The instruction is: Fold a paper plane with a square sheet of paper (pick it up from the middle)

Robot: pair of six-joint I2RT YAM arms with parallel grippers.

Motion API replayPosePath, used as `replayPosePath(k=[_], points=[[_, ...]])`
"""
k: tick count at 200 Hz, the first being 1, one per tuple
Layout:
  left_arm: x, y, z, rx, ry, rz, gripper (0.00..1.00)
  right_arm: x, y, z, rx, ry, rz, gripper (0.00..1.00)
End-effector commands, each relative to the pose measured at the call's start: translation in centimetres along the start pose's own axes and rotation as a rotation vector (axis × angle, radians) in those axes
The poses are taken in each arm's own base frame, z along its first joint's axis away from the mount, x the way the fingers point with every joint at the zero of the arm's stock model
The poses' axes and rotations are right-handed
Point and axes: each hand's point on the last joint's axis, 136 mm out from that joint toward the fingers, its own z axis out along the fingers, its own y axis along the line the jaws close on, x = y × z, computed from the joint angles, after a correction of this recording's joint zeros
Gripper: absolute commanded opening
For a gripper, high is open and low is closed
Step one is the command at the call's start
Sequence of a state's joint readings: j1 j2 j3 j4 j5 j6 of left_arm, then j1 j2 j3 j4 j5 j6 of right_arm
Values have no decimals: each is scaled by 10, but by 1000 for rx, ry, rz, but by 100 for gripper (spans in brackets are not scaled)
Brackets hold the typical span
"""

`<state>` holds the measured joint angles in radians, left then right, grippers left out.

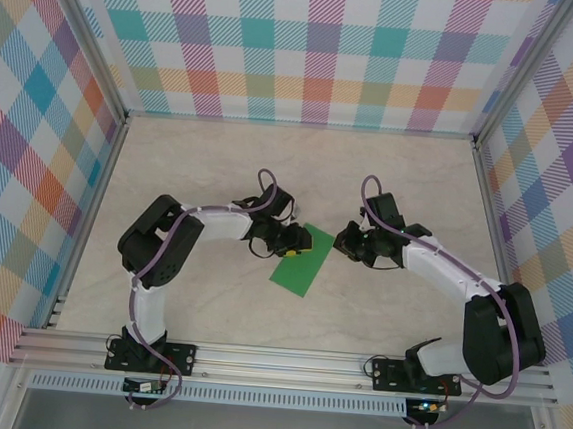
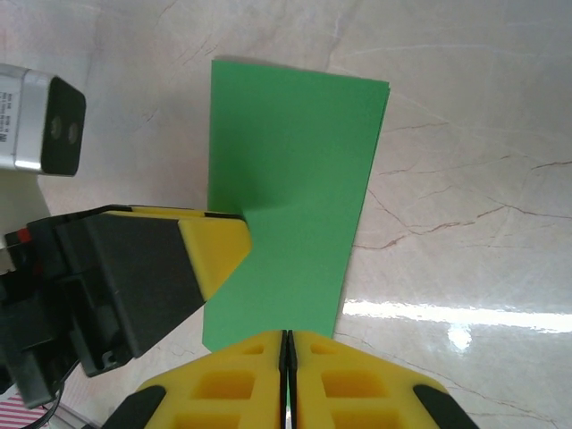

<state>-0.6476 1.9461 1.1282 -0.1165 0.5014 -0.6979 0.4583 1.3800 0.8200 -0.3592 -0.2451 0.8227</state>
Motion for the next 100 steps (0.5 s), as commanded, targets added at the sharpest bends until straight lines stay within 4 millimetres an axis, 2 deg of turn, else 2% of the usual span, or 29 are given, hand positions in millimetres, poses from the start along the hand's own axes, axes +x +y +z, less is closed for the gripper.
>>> replayPosePath(k=[1,29,47,59,79,91,100], points=[[9,28,3,-129,7,-31,39,7,-3,7,0,30,-20,11],[11,60,-9,-272,-59,-104,38,10,-5,12,4,50,-18,11],[21,98,-31,-457,-120,-199,35,12,-4,13,5,57,-19,12],[28,113,-40,-504,-162,-246,35,14,-4,14,4,62,-21,13],[37,122,-54,-513,-217,-312,35,19,-5,16,12,74,-21,14],[38,116,-60,-483,-242,-328,35,23,-4,17,15,83,-23,15],[36,104,-63,-440,-248,-318,35,26,-4,19,18,93,-26,15]])
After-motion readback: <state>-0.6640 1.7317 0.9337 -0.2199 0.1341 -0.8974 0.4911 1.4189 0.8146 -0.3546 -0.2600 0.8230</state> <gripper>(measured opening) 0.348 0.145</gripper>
